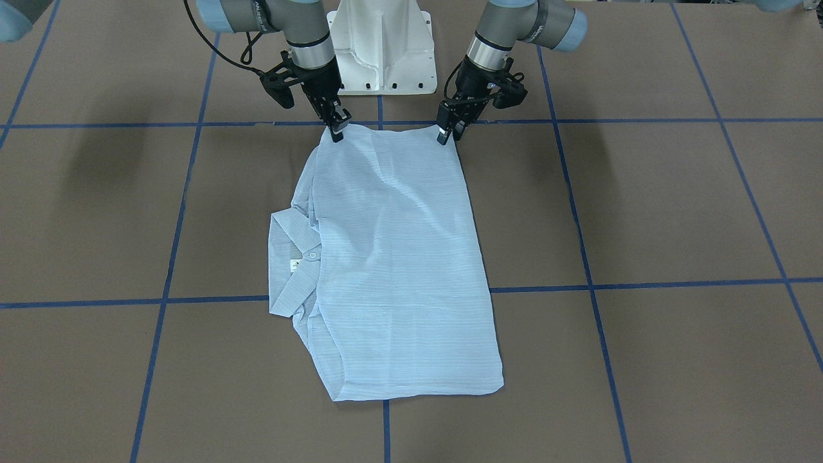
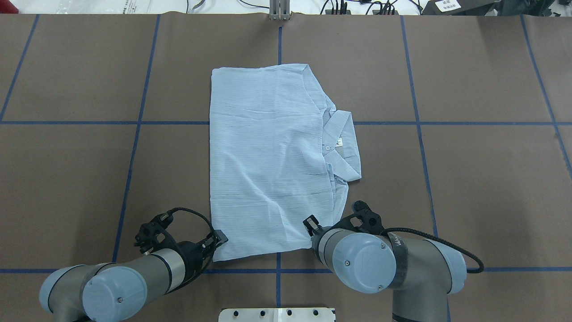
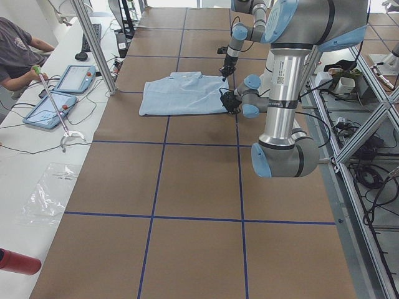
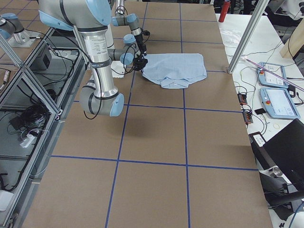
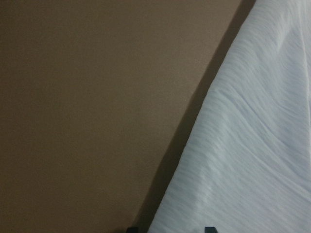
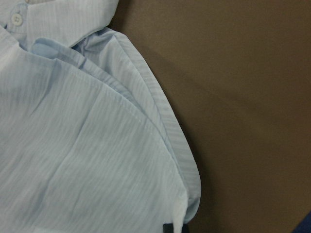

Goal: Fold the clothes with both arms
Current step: 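Move the left gripper to the shirt's near corner and grasp it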

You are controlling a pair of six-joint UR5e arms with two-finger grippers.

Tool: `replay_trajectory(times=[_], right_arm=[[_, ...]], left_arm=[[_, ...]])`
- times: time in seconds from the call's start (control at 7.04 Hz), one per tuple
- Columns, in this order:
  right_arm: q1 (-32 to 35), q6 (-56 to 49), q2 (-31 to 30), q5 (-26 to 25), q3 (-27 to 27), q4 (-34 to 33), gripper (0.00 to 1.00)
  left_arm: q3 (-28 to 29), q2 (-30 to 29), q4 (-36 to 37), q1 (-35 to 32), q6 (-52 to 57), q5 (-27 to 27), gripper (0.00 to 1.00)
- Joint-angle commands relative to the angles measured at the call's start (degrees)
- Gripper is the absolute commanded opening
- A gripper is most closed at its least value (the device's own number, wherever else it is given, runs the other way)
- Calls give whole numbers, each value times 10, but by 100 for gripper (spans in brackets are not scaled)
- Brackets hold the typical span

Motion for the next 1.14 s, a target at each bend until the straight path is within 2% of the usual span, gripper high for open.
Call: replay_trajectory(times=[0.0, 0.85, 0.99], right_arm=[[0, 0, 0, 0, 0, 0, 0], [0, 0, -1, 0, 1, 0, 0], [0, 0, -1, 0, 1, 0, 0]], left_arm=[[-16, 0, 23, 6, 0, 0, 64], [-12, 0, 32, 31, -20, 1, 65], [-13, -1, 32, 31, -25, 4, 53]])
